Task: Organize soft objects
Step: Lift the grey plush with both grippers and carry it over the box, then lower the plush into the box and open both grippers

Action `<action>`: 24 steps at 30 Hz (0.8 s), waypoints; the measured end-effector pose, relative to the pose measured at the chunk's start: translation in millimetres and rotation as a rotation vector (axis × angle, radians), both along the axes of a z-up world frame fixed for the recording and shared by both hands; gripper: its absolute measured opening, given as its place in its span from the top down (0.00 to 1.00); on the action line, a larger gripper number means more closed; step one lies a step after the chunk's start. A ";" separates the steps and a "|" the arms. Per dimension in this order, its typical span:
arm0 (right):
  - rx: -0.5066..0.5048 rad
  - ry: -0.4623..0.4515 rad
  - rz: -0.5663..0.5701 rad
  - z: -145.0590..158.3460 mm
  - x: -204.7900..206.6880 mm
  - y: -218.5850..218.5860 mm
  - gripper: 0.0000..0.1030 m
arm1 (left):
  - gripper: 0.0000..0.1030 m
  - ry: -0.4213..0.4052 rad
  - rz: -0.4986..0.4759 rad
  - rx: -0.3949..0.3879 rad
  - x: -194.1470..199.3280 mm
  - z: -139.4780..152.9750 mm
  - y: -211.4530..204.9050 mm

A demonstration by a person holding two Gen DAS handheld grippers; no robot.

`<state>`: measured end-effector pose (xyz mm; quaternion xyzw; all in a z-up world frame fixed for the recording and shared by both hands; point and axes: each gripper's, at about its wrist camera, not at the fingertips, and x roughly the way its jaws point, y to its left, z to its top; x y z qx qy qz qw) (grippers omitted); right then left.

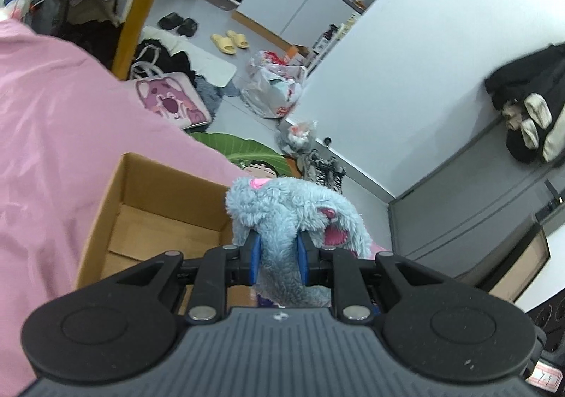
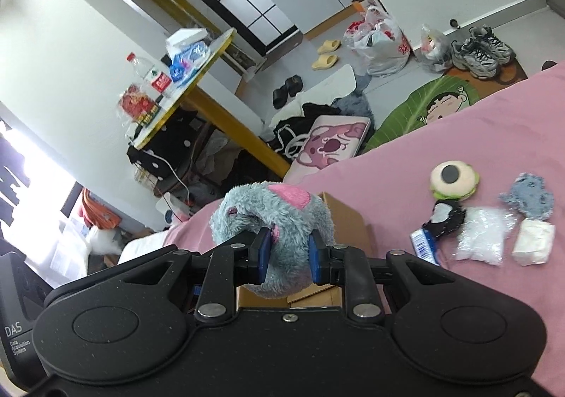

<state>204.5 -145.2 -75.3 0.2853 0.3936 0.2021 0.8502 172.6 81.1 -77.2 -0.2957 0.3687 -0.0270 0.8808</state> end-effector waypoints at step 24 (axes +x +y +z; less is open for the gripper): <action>-0.080 0.125 0.049 -33.6 14.7 54.9 0.71 | 0.84 0.170 0.169 -0.025 13.2 -48.6 52.9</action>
